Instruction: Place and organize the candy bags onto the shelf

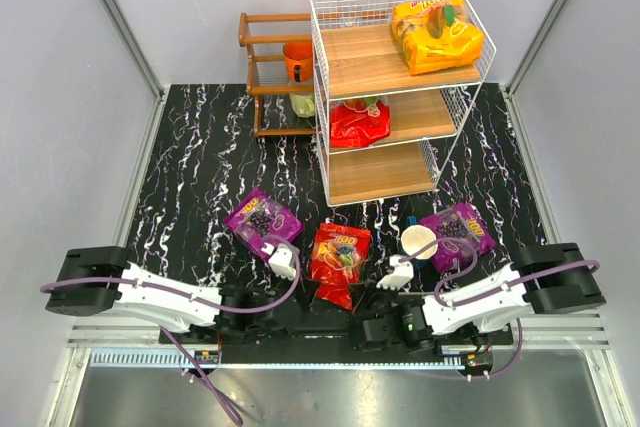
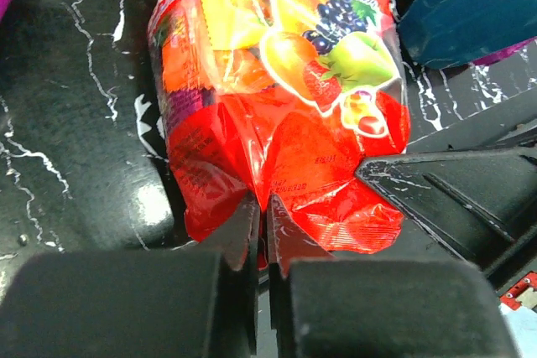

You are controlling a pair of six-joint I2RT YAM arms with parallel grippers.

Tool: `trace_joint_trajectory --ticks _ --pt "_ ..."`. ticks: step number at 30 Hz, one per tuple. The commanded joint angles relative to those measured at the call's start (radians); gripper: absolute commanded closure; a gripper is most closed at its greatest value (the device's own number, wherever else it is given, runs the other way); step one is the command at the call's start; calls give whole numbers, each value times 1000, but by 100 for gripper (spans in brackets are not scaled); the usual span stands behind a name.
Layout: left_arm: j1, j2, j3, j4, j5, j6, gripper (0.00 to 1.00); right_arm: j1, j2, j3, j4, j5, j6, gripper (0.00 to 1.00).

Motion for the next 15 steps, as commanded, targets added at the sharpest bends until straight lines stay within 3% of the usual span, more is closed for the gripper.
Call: trace_joint_trajectory --ticks 1,10,15 --pt "-5 -45 -8 116 6 41 100 -6 -80 -12 -42 48 -29 99" --pt "-61 -158 244 -158 -89 277 100 -5 -233 229 -330 159 -374 100" --pt "-80 -171 381 -178 -102 409 100 -6 -373 307 -358 209 -601 100"
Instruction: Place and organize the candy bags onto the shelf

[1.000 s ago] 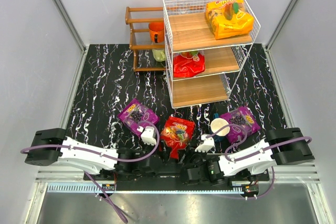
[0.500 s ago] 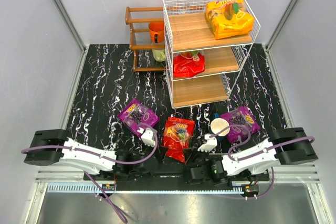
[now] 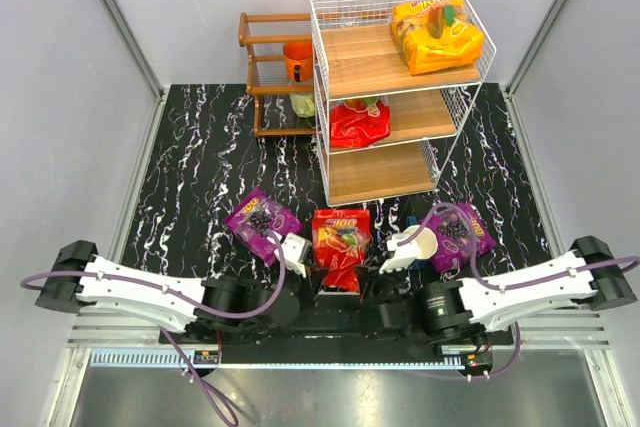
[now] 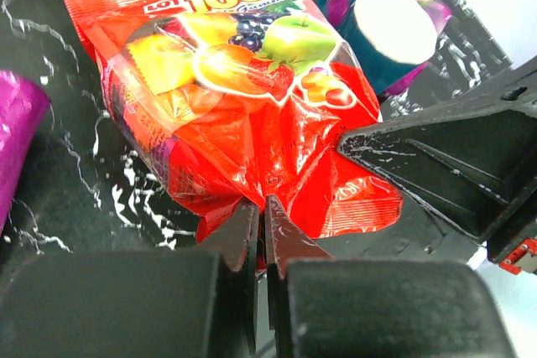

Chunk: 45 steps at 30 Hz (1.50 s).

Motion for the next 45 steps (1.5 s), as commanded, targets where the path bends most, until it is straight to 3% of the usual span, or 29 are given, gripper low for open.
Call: trace_joint_trajectory --ticks 1,6,11,16,22,29,41,44,45 --pt "-25 -26 156 45 -45 178 100 -4 -146 90 -30 156 -259 100" --pt "-32 3 265 83 -34 309 100 -2 -360 105 -21 188 -441 100" --pt "-26 69 327 222 4 482 100 -4 -453 185 -54 275 -611 100" --pt "125 146 387 320 235 543 100 -4 -468 289 -88 410 -737 100" --pt "273 261 511 342 411 625 100 -4 -626 311 -94 479 -823 100" --pt "362 333 609 345 496 669 100 -4 -550 377 -100 515 -909 100" --pt "376 374 654 322 512 678 100 -13 -445 380 -103 490 -880 100" --pt "376 371 655 319 496 689 100 -60 -399 391 -103 432 -890 100" --pt "376 373 660 319 490 697 100 -141 -384 394 -103 405 -892 100"
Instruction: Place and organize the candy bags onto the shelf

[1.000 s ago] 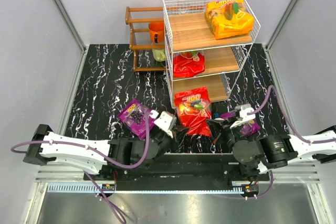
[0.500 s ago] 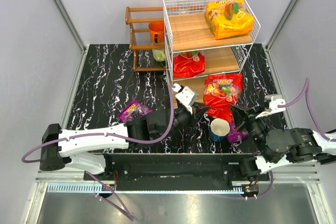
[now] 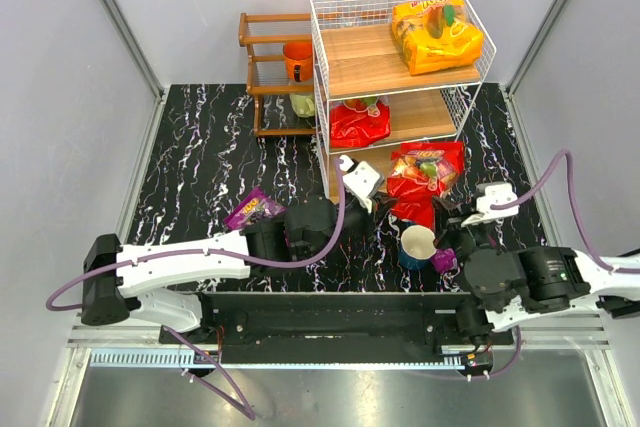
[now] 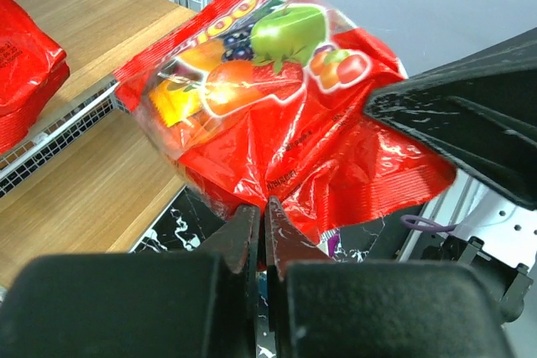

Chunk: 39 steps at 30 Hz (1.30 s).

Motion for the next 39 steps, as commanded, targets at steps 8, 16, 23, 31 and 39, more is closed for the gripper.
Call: trace_joint_trajectory --ticks 8,16,23,31,39 --pt "25 -7 90 43 -29 71 100 -733 142 -30 477 -596 -297 100" --pt "42 7 128 49 69 62 100 -773 169 82 516 -621 -380 100" --pt "40 88 202 64 138 51 100 -773 90 120 464 -549 -459 100" --pt "59 211 397 11 181 133 100 -775 87 126 487 -519 -533 100" --pt "154 269 473 -28 255 171 100 -827 132 108 542 -584 -559 100"
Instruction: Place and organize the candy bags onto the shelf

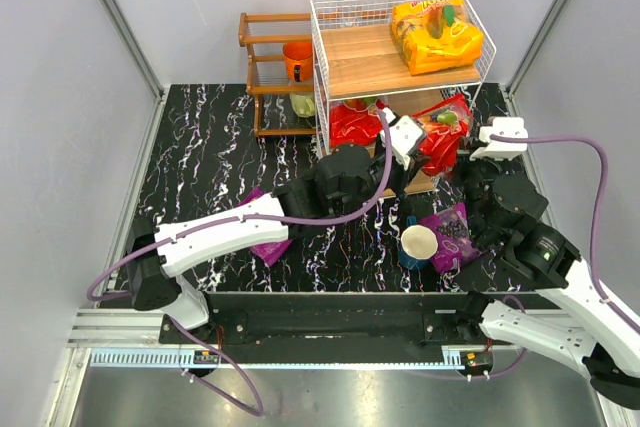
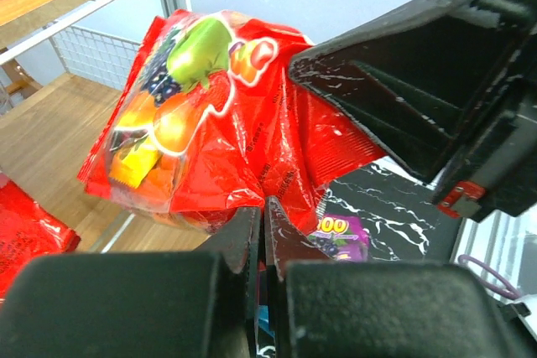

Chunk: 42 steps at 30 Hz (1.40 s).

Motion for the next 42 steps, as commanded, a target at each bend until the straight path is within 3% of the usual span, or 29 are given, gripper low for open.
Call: trace_joint_trajectory --ticks 1,22,33,42 --pt "54 18 87 47 80 42 100 -38 27 21 119 -69 -13 100" --pt "206 80 117 40 125 99 100 -481 244 -28 224 -508 198 100" --pt "266 228 315 -25 182 122 100 -631 342 -17 287 -624 237 100" --pt "275 273 351 -42 189 140 100 -686 416 -17 364 -686 257 100"
